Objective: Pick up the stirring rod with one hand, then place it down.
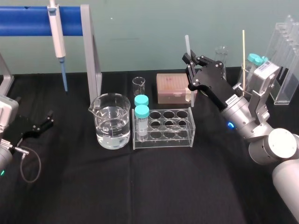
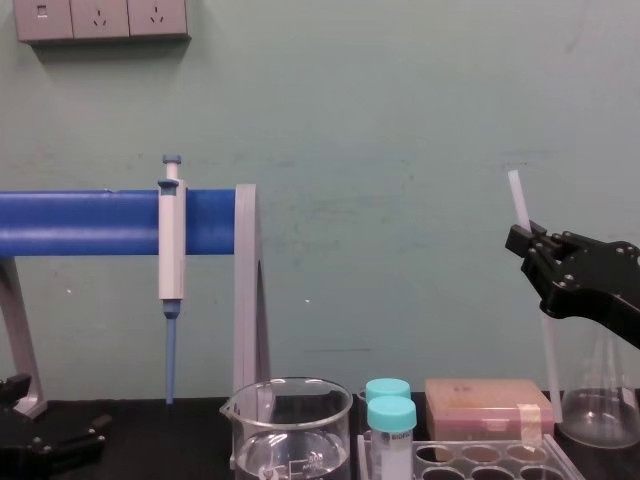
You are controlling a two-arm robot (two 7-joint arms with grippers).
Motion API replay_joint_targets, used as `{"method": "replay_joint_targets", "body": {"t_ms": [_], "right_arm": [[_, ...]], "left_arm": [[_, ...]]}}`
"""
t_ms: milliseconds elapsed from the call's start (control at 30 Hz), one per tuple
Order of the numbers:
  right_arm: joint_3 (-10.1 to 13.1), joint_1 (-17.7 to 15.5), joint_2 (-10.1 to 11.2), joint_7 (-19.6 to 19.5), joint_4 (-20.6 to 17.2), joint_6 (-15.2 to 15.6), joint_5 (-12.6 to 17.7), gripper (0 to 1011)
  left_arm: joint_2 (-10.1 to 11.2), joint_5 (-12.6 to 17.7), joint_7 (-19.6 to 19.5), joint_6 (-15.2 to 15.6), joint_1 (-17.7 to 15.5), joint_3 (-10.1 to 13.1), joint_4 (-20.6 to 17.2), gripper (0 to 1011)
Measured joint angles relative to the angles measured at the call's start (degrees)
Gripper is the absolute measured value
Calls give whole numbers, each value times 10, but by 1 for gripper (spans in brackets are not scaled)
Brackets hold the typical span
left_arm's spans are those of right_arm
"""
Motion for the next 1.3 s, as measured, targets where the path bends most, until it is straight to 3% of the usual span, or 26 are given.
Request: {"method": "replay_joint_targets", "body": {"t_ms": [933,1300], "right_arm": [[0,0,0,0,0,0,0,66],[-2,10,-4,50,18,-3,17,66]], "left_arm": [[0,0,0,0,0,0,0,1000],[0,0,0,0,0,0,0,1000]]}}
